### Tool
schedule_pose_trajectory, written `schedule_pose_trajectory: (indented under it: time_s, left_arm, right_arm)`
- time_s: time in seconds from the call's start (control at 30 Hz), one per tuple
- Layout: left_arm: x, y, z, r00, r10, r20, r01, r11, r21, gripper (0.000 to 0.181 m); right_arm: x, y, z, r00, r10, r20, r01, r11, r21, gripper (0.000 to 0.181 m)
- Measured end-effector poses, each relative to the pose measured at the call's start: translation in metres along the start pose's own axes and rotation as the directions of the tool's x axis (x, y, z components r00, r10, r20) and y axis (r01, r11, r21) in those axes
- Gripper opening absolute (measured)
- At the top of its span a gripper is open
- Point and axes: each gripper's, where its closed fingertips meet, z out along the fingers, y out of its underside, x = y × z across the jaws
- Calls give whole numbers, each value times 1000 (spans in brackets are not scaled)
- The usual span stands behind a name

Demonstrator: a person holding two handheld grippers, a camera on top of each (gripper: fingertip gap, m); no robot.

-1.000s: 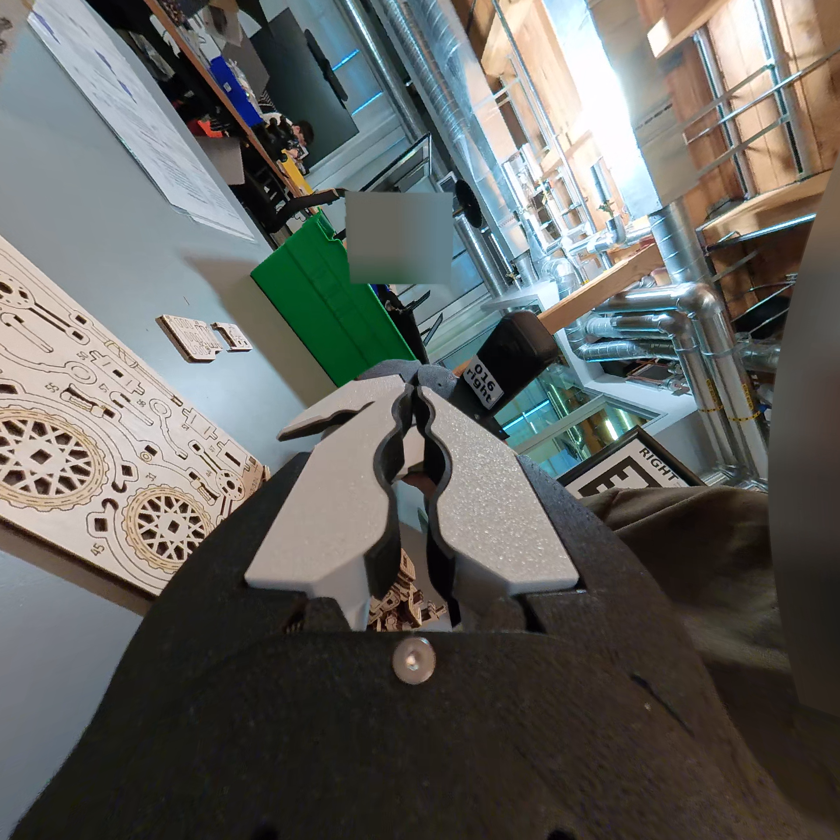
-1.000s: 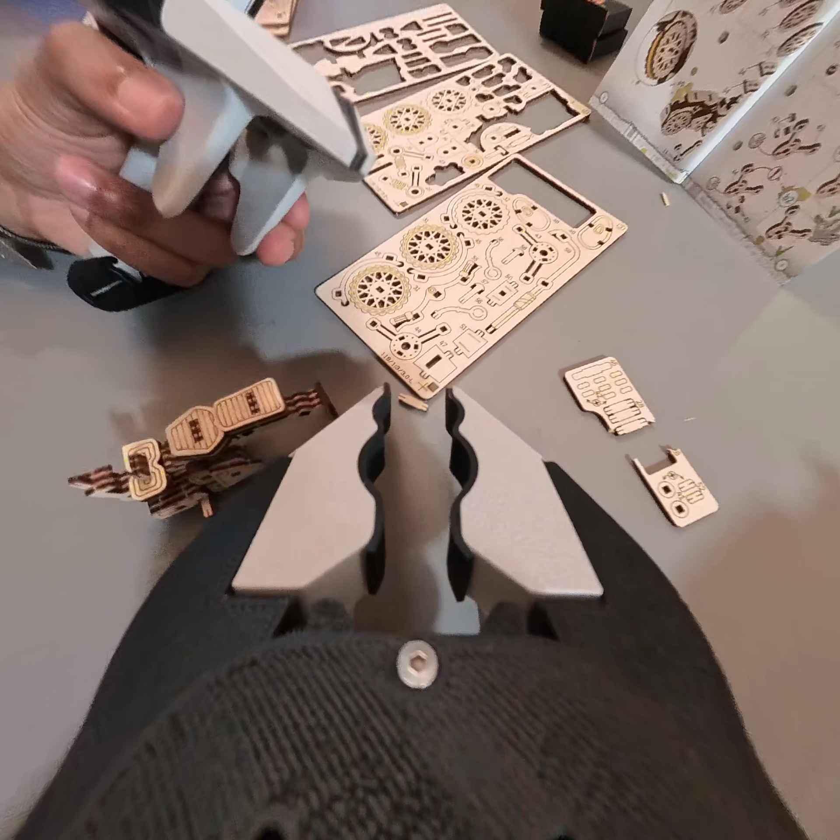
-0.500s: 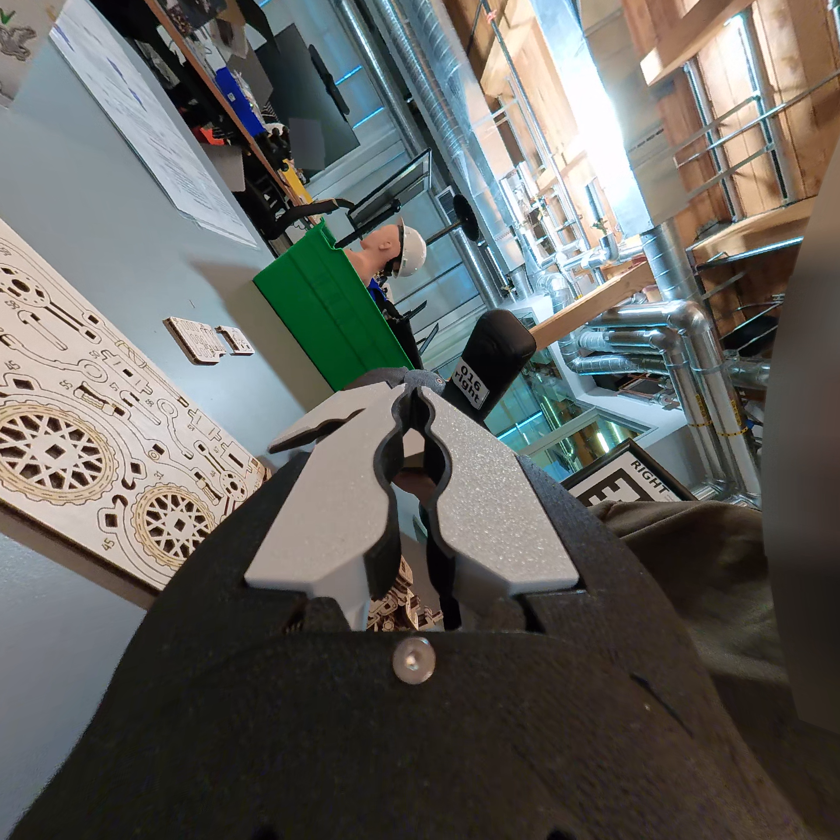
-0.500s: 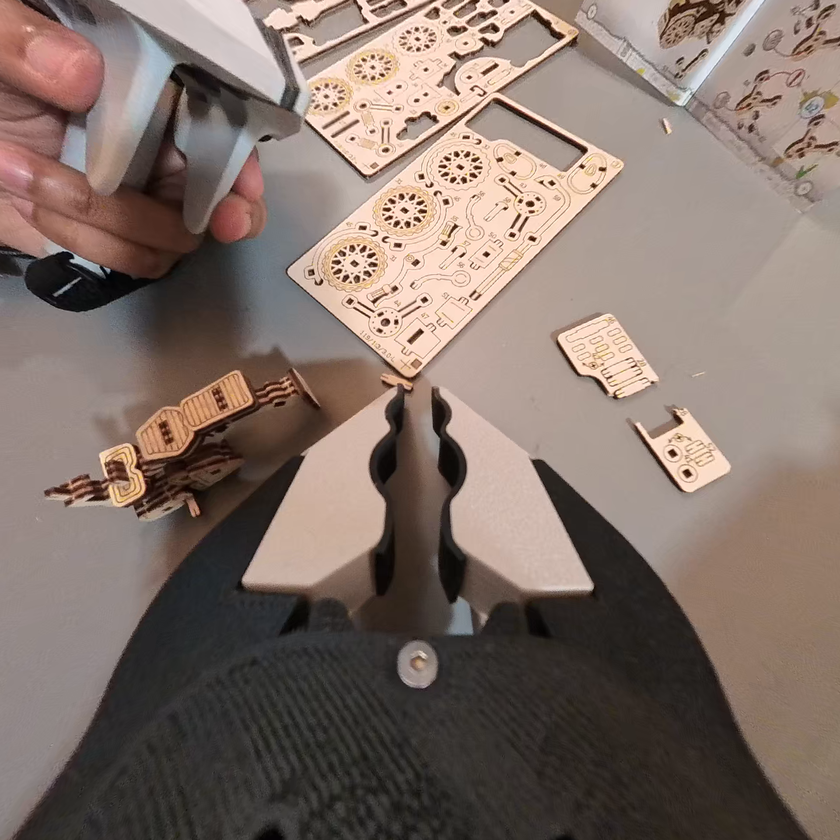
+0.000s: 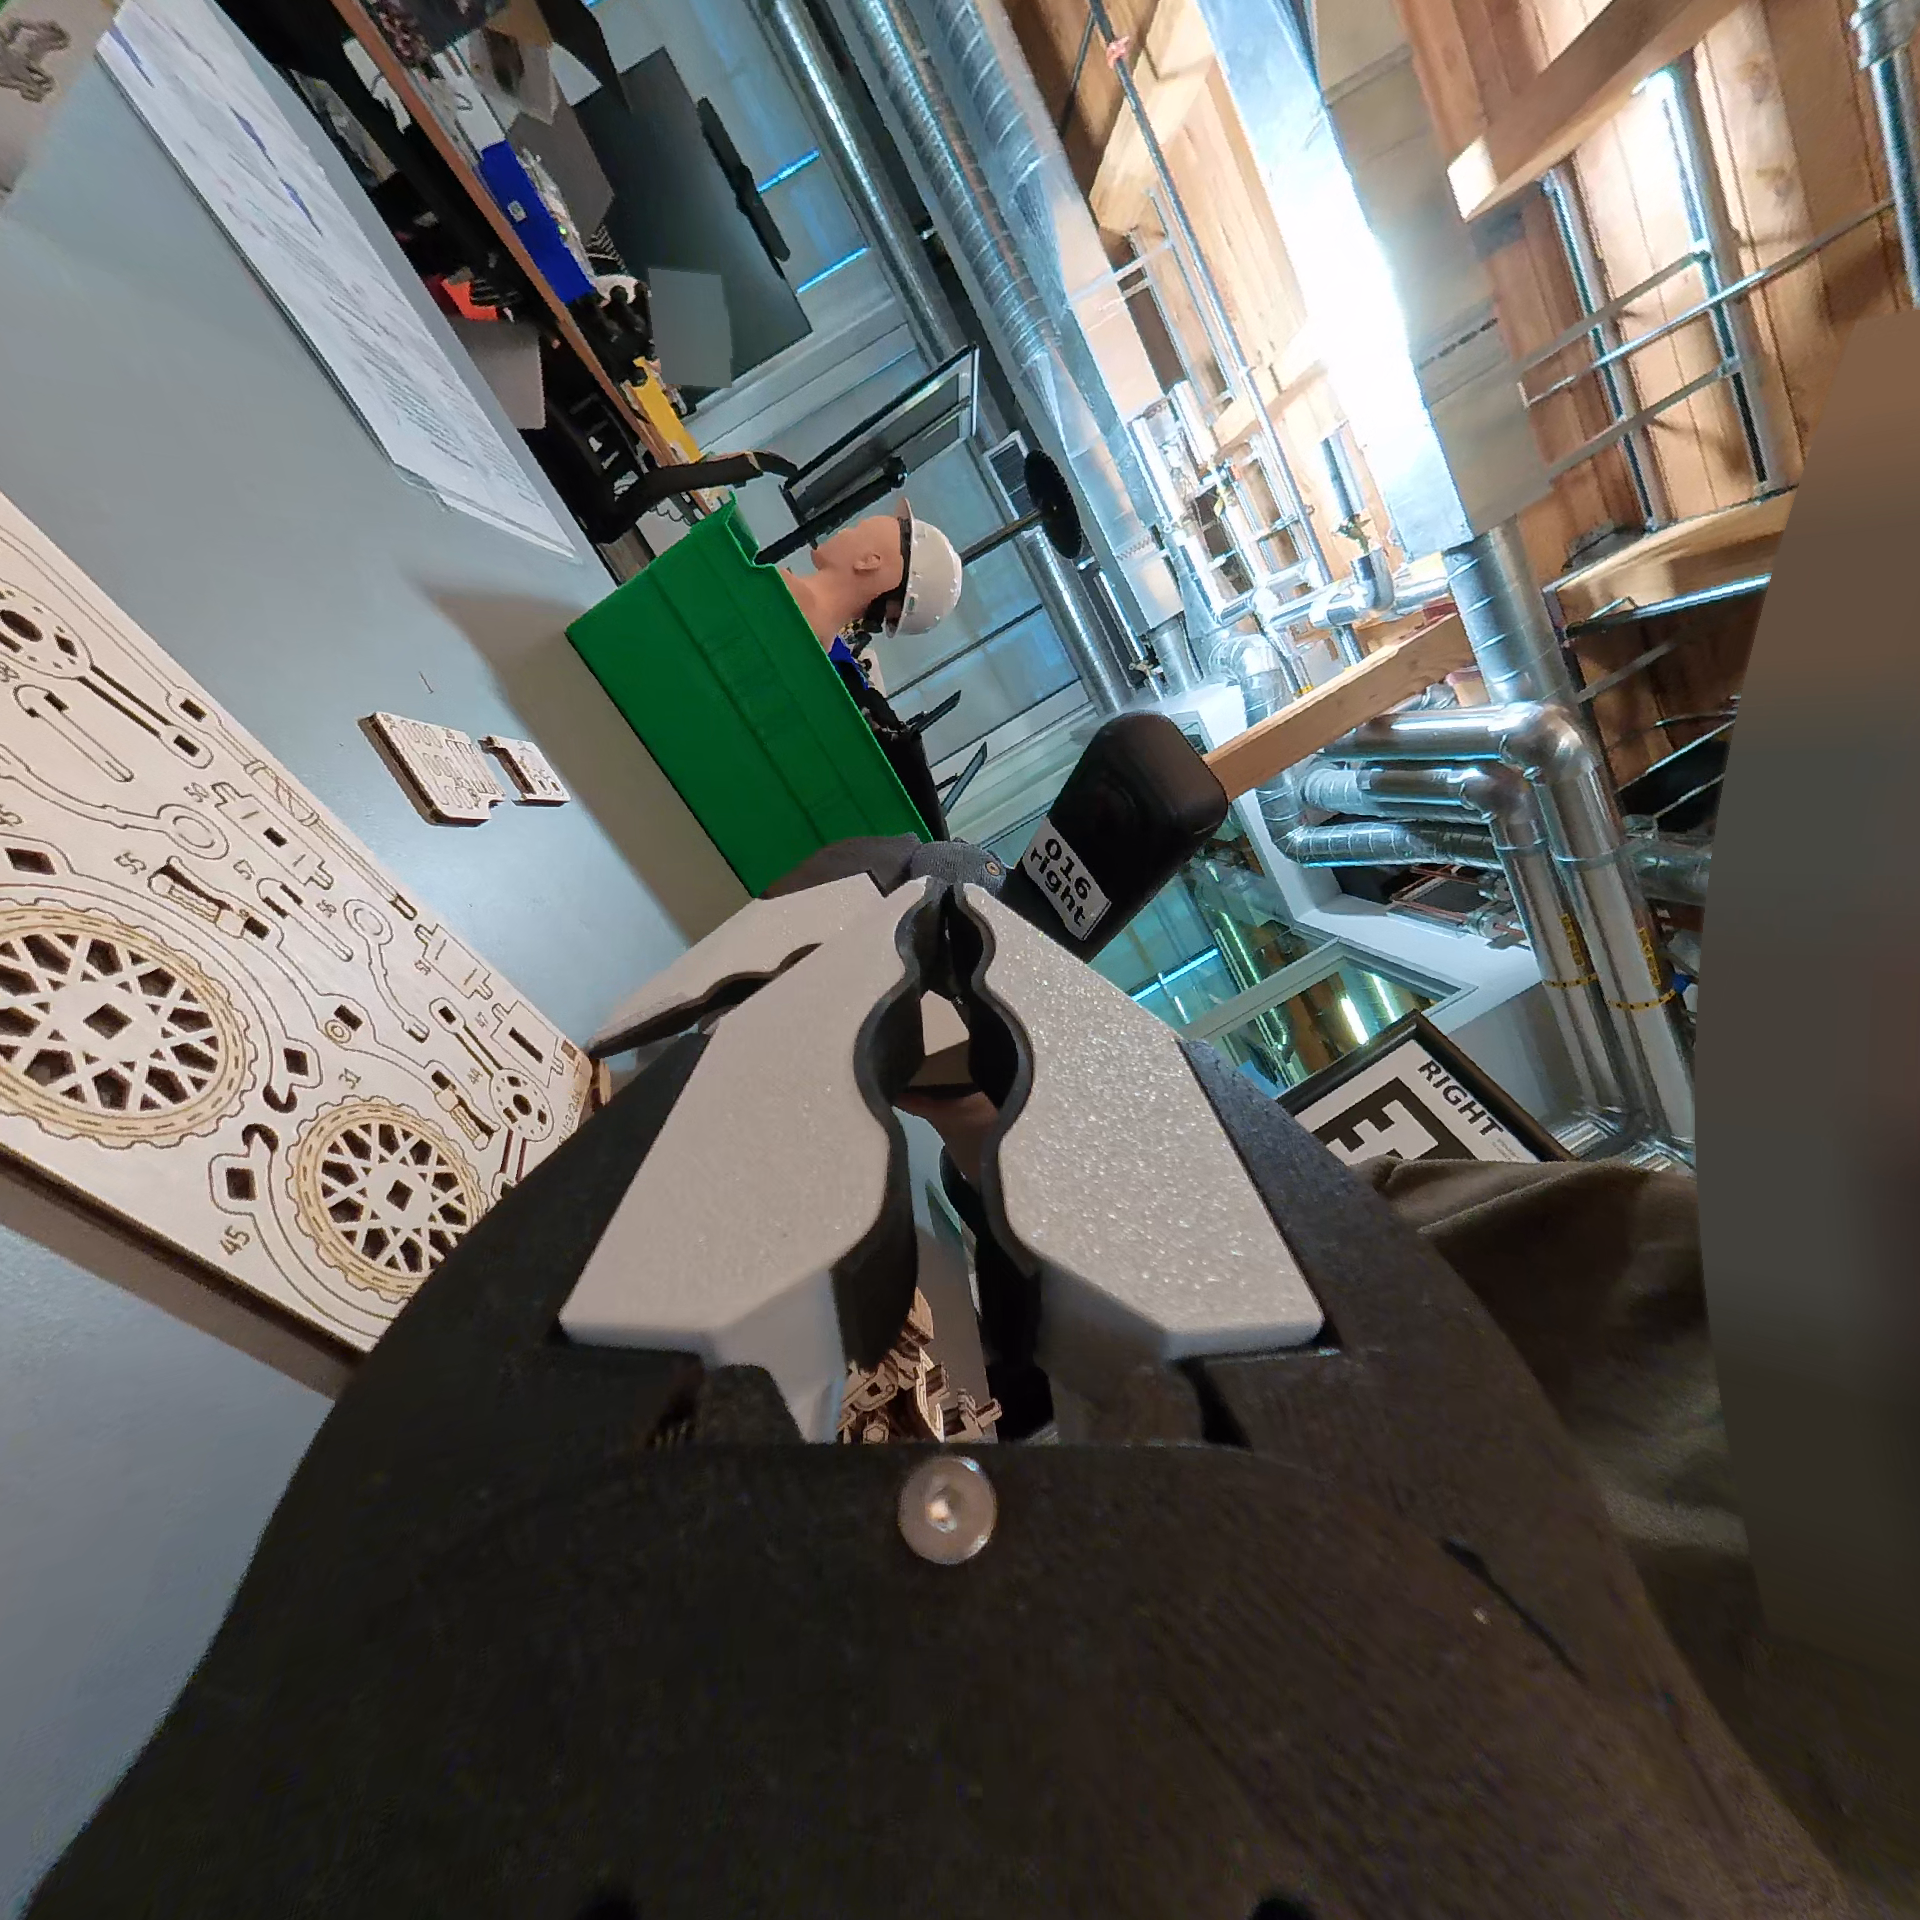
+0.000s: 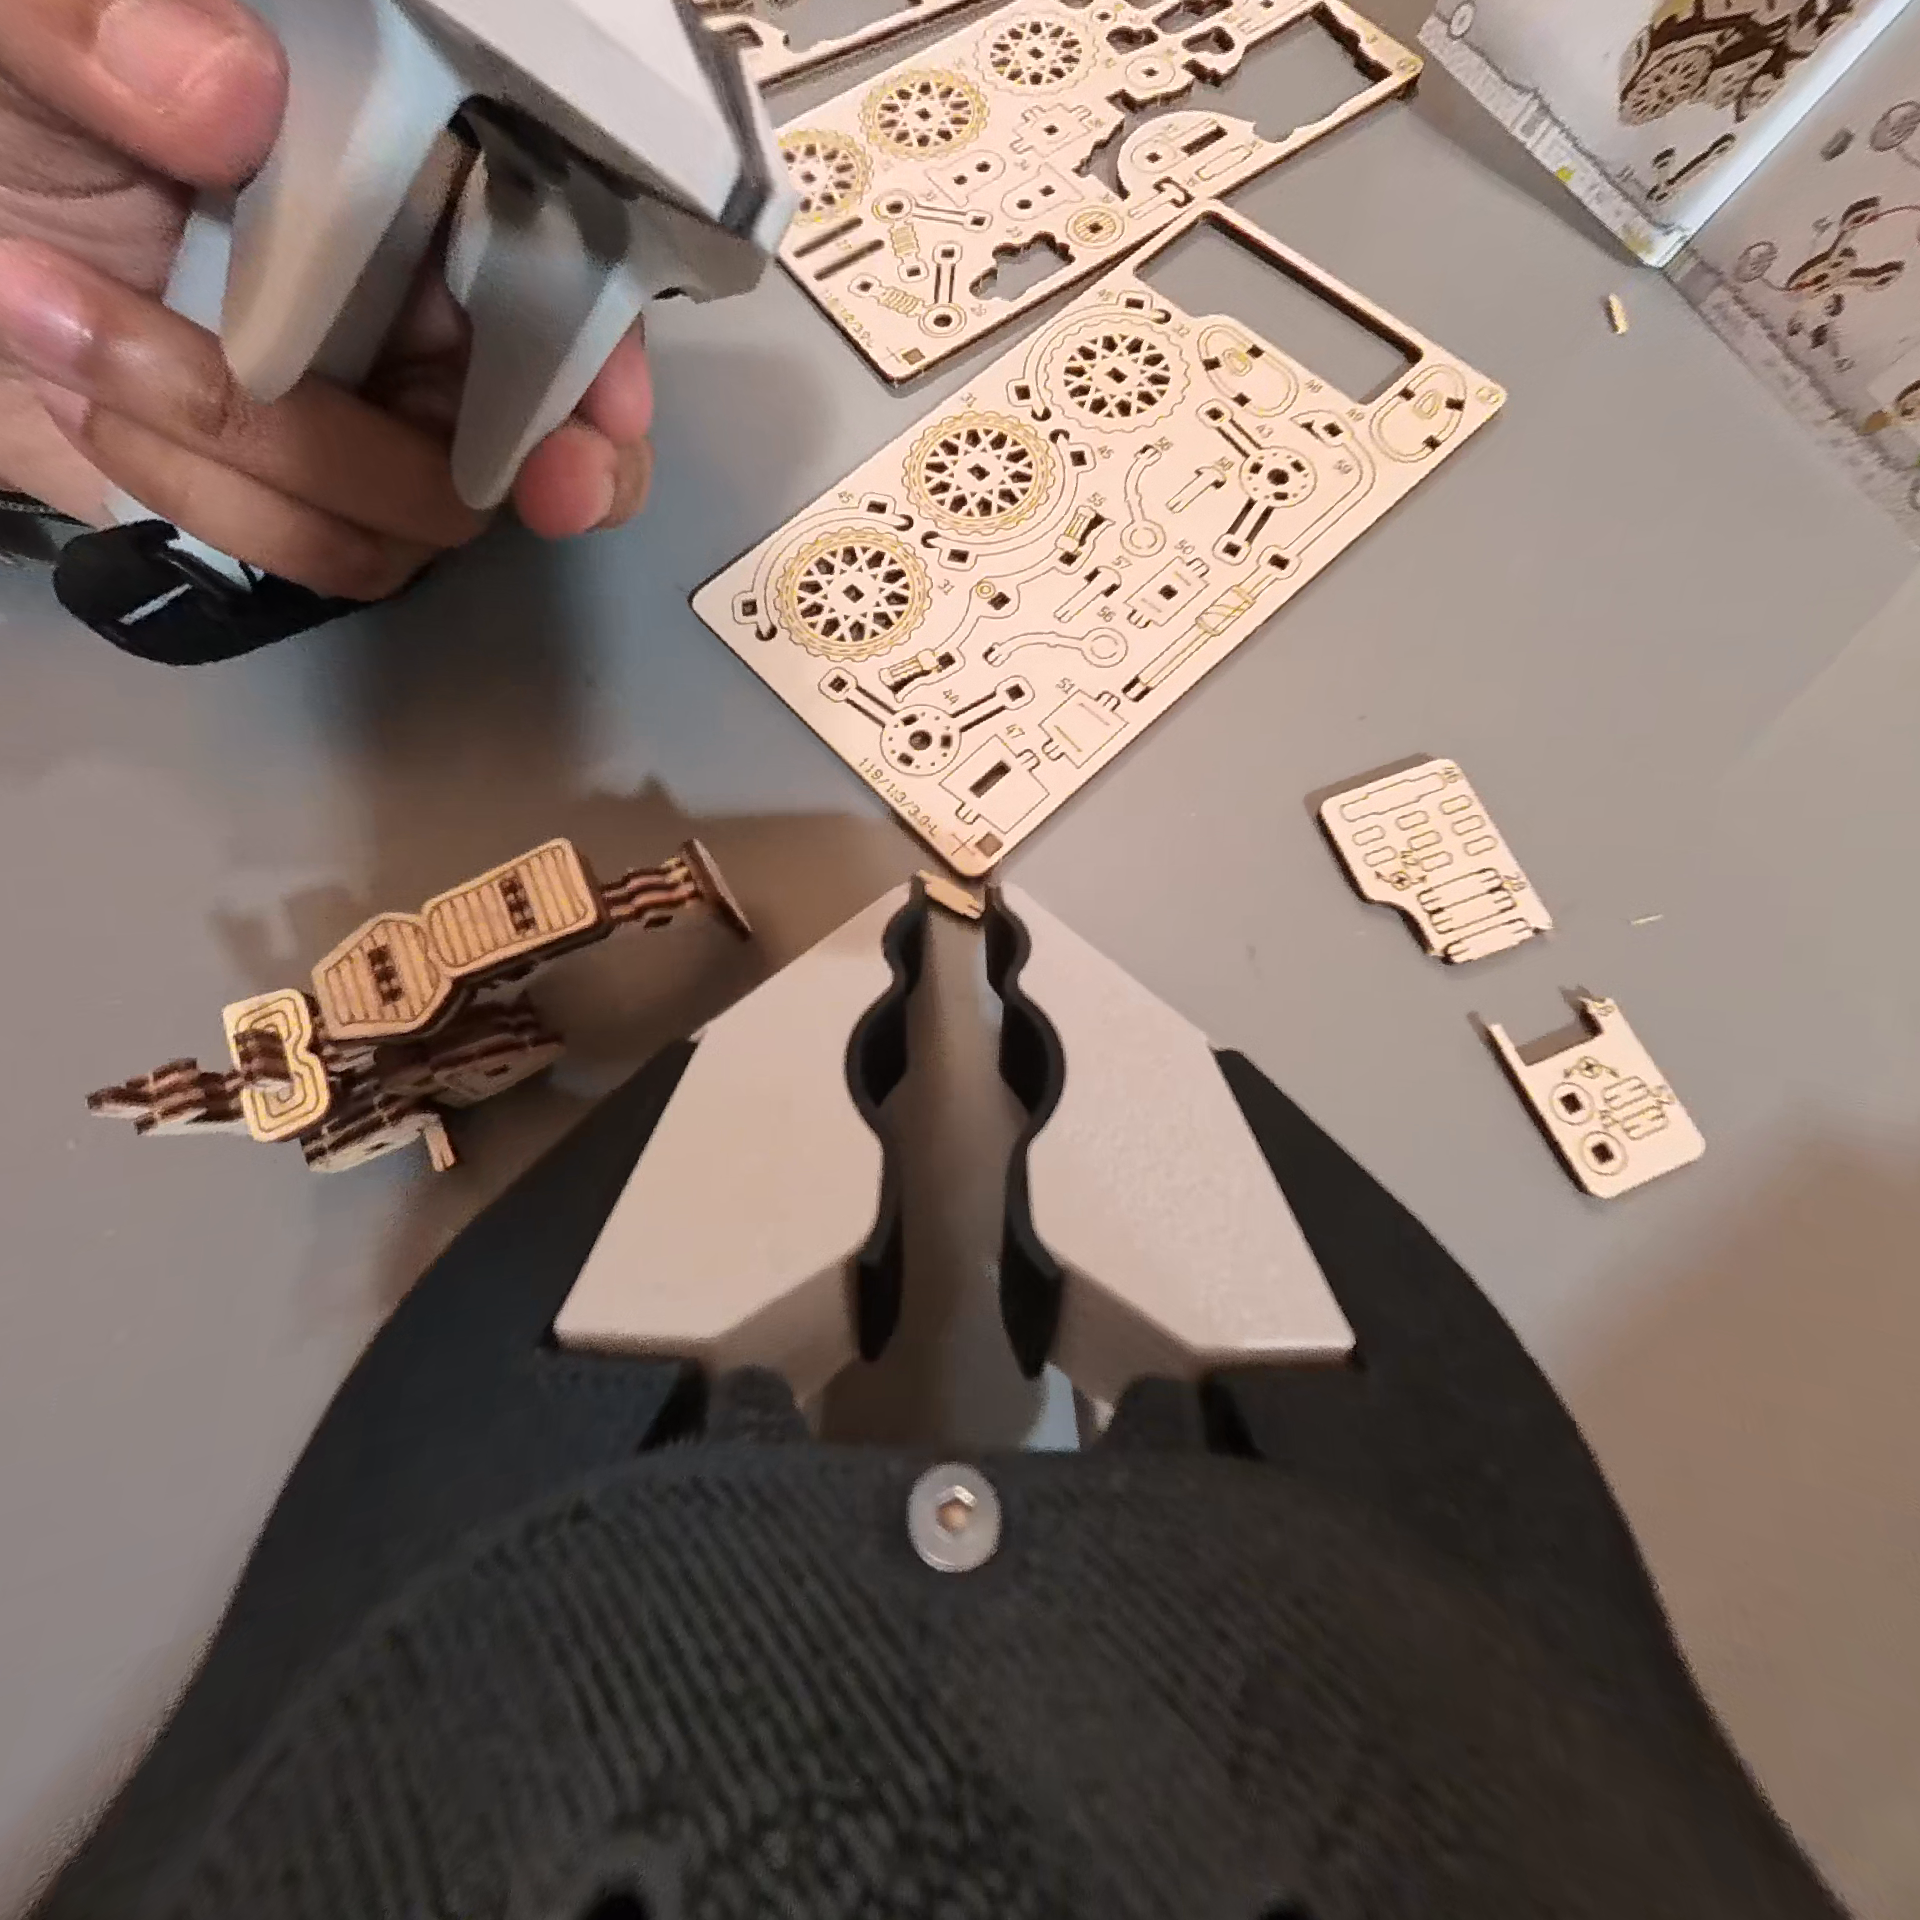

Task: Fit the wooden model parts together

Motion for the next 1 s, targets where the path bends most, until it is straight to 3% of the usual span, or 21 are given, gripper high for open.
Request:
schedule_pose_trajectory:
  time_s: [0.03,0.3,0.47,0.63,0.77,1.0]
  left_arm:
    - [0,0,0,1000,0,0,0,1000,0,0]
    - [-1,4,2,1000,18,17,-18,1000,-20,0]
    - [-7,4,2,998,18,65,-17,1000,-20,1]
    - [-23,5,2,983,25,180,-19,999,-34,18]
    - [-22,19,7,984,44,175,-23,992,-122,22]
    - [-16,25,8,993,0,120,19,988,-153,17]
  right_arm:
    - [0,1,-1,1000,-10,-1,10,1000,-2,3]
    - [0,2,-4,997,-68,-31,68,998,0,2]
    - [-3,-23,-18,993,-107,-59,114,985,130,2]
    - [-4,-38,-29,985,-140,-97,158,963,220,2]
    - [-10,-52,-39,978,-172,-115,199,933,300,1]
    - [-18,-62,-47,952,-255,-171,300,889,345,1]
